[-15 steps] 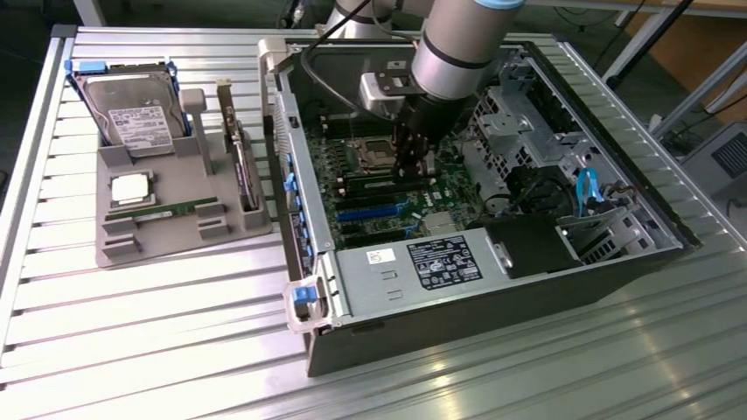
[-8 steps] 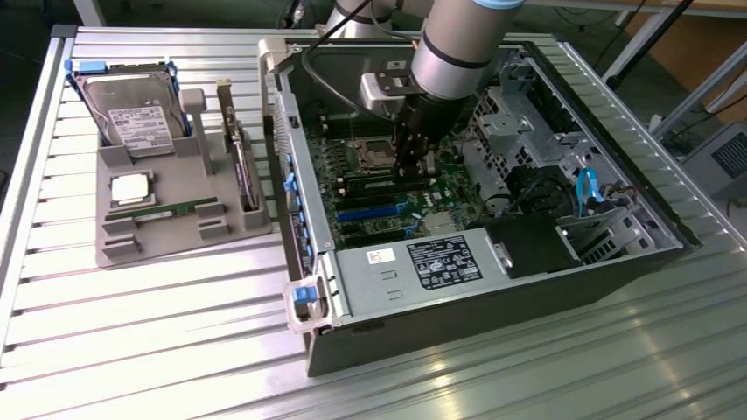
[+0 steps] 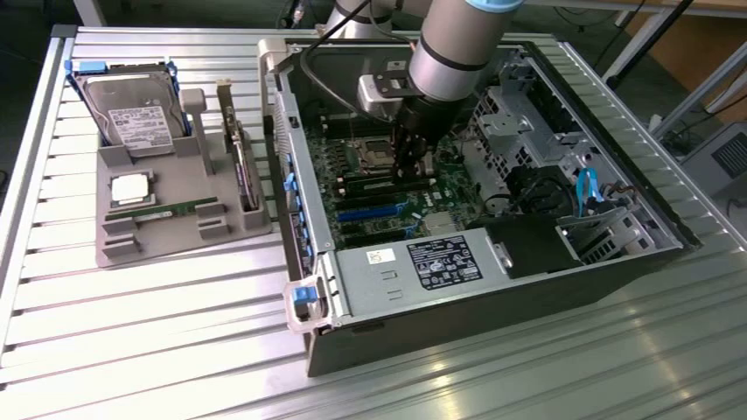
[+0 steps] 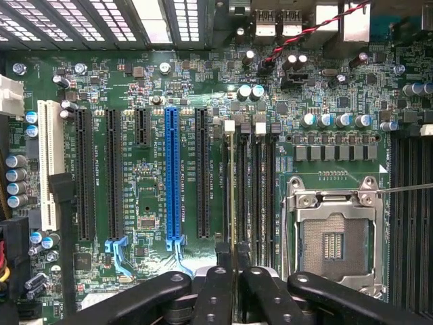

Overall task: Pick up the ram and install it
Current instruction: 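Insert the ram into the slot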

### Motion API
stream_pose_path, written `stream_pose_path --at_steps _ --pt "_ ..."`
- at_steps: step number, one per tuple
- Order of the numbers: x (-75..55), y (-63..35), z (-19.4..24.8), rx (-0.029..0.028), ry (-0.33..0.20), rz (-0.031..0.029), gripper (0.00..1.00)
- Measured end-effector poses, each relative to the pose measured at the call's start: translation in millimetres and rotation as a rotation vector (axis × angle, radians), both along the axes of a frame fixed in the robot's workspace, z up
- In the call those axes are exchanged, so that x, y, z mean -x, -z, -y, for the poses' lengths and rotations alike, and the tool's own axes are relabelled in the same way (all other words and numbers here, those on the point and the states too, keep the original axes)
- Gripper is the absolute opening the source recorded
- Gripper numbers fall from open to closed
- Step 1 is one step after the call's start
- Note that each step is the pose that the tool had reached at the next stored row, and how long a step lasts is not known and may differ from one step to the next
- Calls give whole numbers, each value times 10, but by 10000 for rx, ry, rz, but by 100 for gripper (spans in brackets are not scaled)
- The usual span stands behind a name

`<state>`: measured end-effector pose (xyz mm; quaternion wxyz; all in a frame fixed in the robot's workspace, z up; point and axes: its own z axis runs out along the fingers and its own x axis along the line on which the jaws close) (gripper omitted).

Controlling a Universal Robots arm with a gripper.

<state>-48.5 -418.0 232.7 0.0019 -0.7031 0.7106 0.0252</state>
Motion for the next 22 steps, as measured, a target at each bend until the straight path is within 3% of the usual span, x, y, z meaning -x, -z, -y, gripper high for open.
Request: stream_pose_path --at_steps 8,13,22 --pt "0 16 -8 -1 -6 0 12" --pt "0 -34 -8 -1 -6 0 12" --pt "0 -4 -8 -11 -6 0 12"
